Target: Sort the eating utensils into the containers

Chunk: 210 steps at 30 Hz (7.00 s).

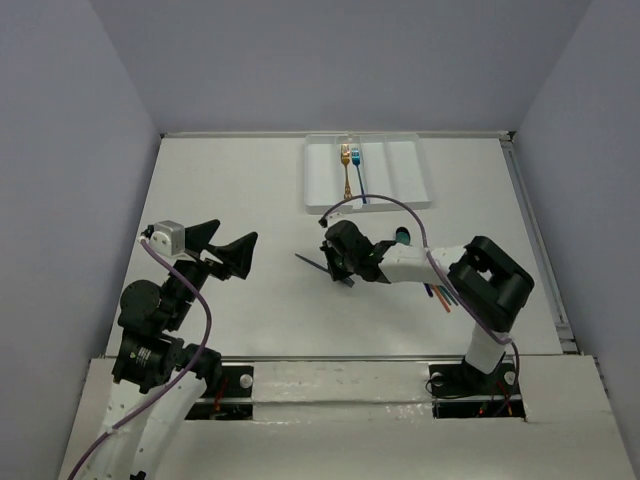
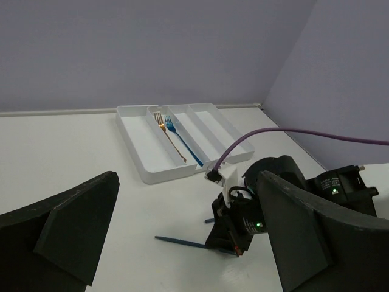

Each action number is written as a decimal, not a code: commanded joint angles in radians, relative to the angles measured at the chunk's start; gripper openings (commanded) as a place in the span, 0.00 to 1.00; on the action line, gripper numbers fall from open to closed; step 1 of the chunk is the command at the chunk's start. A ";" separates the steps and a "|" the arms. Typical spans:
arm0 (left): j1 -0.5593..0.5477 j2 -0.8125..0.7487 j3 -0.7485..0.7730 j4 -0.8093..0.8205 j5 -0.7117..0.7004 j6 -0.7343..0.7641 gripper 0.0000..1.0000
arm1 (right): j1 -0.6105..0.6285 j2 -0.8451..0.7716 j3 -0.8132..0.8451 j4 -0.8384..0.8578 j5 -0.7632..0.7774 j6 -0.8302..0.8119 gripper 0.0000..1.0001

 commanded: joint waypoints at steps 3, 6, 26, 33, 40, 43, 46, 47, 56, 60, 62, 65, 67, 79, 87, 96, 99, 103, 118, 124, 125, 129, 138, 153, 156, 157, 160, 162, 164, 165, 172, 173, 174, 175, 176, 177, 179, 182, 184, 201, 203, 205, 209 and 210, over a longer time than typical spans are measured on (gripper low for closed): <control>0.006 -0.013 0.028 0.048 0.007 0.000 0.99 | 0.096 0.017 -0.001 -0.057 0.010 -0.027 0.00; 0.006 -0.013 0.028 0.050 0.007 -0.001 0.99 | 0.105 -0.017 -0.020 -0.088 0.028 -0.039 0.00; 0.006 -0.008 0.026 0.055 0.018 -0.004 0.99 | 0.228 -0.260 -0.099 -0.136 -0.012 0.063 0.71; 0.006 -0.007 0.026 0.051 0.015 -0.004 0.99 | 0.248 -0.212 -0.177 0.008 -0.021 0.200 0.77; 0.006 -0.012 0.026 0.050 0.012 -0.004 0.99 | 0.248 -0.100 -0.113 0.003 0.054 0.235 0.80; 0.006 -0.012 0.026 0.048 0.012 -0.004 0.99 | 0.248 -0.079 -0.097 -0.045 0.149 0.263 0.82; 0.006 -0.015 0.026 0.050 0.013 -0.004 0.99 | 0.228 -0.071 -0.090 -0.085 0.192 0.295 0.84; 0.006 -0.015 0.026 0.050 0.015 -0.004 0.99 | 0.228 -0.068 -0.088 -0.094 0.226 0.303 0.86; 0.006 -0.015 0.026 0.050 0.015 -0.006 0.99 | 0.157 0.036 -0.007 -0.108 0.296 0.280 0.91; 0.006 -0.012 0.026 0.053 0.019 -0.004 0.99 | 0.145 0.105 0.091 -0.129 0.313 0.258 0.92; 0.006 -0.010 0.025 0.053 0.021 -0.006 0.99 | 0.145 0.133 0.131 -0.152 0.333 0.252 0.95; 0.006 -0.012 0.025 0.053 0.021 -0.004 0.99 | 0.136 0.173 0.180 -0.166 0.324 0.254 0.99; 0.006 -0.010 0.025 0.055 0.024 -0.007 0.99 | 0.136 0.184 0.193 -0.156 0.319 0.264 1.00; 0.006 -0.010 0.023 0.059 0.032 -0.007 0.99 | 0.127 0.161 0.181 -0.062 0.281 0.359 1.00; 0.006 -0.012 0.023 0.059 0.035 -0.009 0.99 | 0.107 0.144 0.174 -0.020 0.353 0.433 1.00; 0.006 -0.012 0.022 0.061 0.042 -0.010 0.99 | 0.107 0.259 0.347 -0.178 0.531 0.484 0.93; 0.006 -0.010 0.022 0.062 0.046 -0.010 0.99 | 0.107 0.306 0.406 -0.238 0.569 0.508 0.87; 0.006 -0.008 0.022 0.061 0.044 -0.010 0.99 | 0.097 0.325 0.408 -0.240 0.515 0.482 0.75; 0.006 -0.007 0.022 0.062 0.046 -0.010 0.99 | 0.113 0.168 0.410 -0.160 0.295 0.180 0.31; 0.006 -0.007 0.023 0.059 0.042 -0.007 0.99 | 0.048 0.254 0.535 -0.143 0.232 0.108 0.00; 0.006 -0.007 0.023 0.059 0.042 -0.007 0.99 | 0.035 0.267 0.550 -0.148 0.227 0.099 0.00; 0.006 -0.007 0.023 0.061 0.042 -0.009 0.99 | 0.007 0.339 0.646 -0.172 0.208 0.063 0.00; 0.006 -0.002 0.022 0.061 0.042 -0.009 0.99 | -0.002 0.477 0.779 -0.214 0.168 0.030 0.00; 0.006 0.001 0.023 0.062 0.046 -0.007 0.99 | 0.102 0.339 0.474 -0.114 0.103 0.088 0.00; 0.006 0.001 0.023 0.062 0.046 -0.009 0.99 | 0.151 0.255 0.325 -0.080 0.105 0.117 0.00; 0.006 0.001 0.023 0.062 0.047 -0.007 0.99 | 0.165 0.235 0.296 -0.077 0.103 0.126 0.00; 0.006 -0.002 0.023 0.062 0.047 -0.009 0.99 | 0.231 0.158 0.176 -0.051 0.123 0.181 0.00; 0.006 -0.005 0.023 0.062 0.044 -0.010 0.99 | 0.257 0.109 0.124 -0.042 0.129 0.204 0.00; 0.006 -0.005 0.023 0.062 0.047 -0.010 0.99 | 0.277 0.078 0.063 -0.042 0.129 0.230 0.00; 0.006 -0.004 0.023 0.064 0.049 -0.010 0.99 | 0.291 0.048 0.046 -0.048 0.140 0.240 0.00; 0.006 -0.007 0.022 0.064 0.047 -0.012 0.99 | 0.291 -0.118 -0.014 -0.120 0.212 0.277 0.20; 0.006 -0.007 0.023 0.062 0.047 -0.012 0.99 | 0.291 -0.138 -0.013 -0.129 0.224 0.275 0.26; 0.006 -0.010 0.022 0.061 0.044 -0.012 0.99 | 0.291 -0.173 -0.008 -0.146 0.244 0.273 0.46; 0.006 -0.009 0.023 0.061 0.042 -0.012 0.99 | 0.291 -0.174 -0.007 -0.155 0.244 0.277 0.54; 0.006 -0.008 0.023 0.061 0.042 -0.010 0.99 | 0.291 -0.193 -0.002 -0.172 0.276 0.284 0.61; 0.006 -0.010 0.023 0.062 0.044 -0.010 0.99 | 0.291 -0.197 0.004 -0.207 0.298 0.295 0.74; 0.006 -0.010 0.023 0.062 0.046 -0.010 0.99 | 0.291 -0.188 0.004 -0.240 0.356 0.335 0.82; 0.006 -0.012 0.023 0.062 0.047 -0.012 0.99 | 0.269 -0.168 -0.002 -0.275 0.382 0.370 0.85; 0.006 -0.013 0.022 0.064 0.049 -0.013 0.99 | 0.249 -0.129 0.010 -0.318 0.417 0.391 0.87; 0.006 -0.015 0.022 0.065 0.055 -0.013 0.99 | 0.167 0.030 0.101 -0.220 0.375 0.372 0.70; 0.006 -0.018 0.022 0.065 0.053 -0.012 0.99 | 0.166 0.037 0.102 -0.229 0.381 0.376 0.62; 0.006 -0.018 0.022 0.065 0.053 -0.013 0.99 | 0.166 0.038 0.092 -0.238 0.388 0.387 0.48; 0.006 -0.018 0.022 0.065 0.053 -0.013 0.99 | 0.166 0.026 0.070 -0.249 0.393 0.399 0.27; 0.006 -0.018 0.022 0.065 0.053 -0.013 0.99 | 0.166 0.023 0.059 -0.254 0.396 0.408 0.20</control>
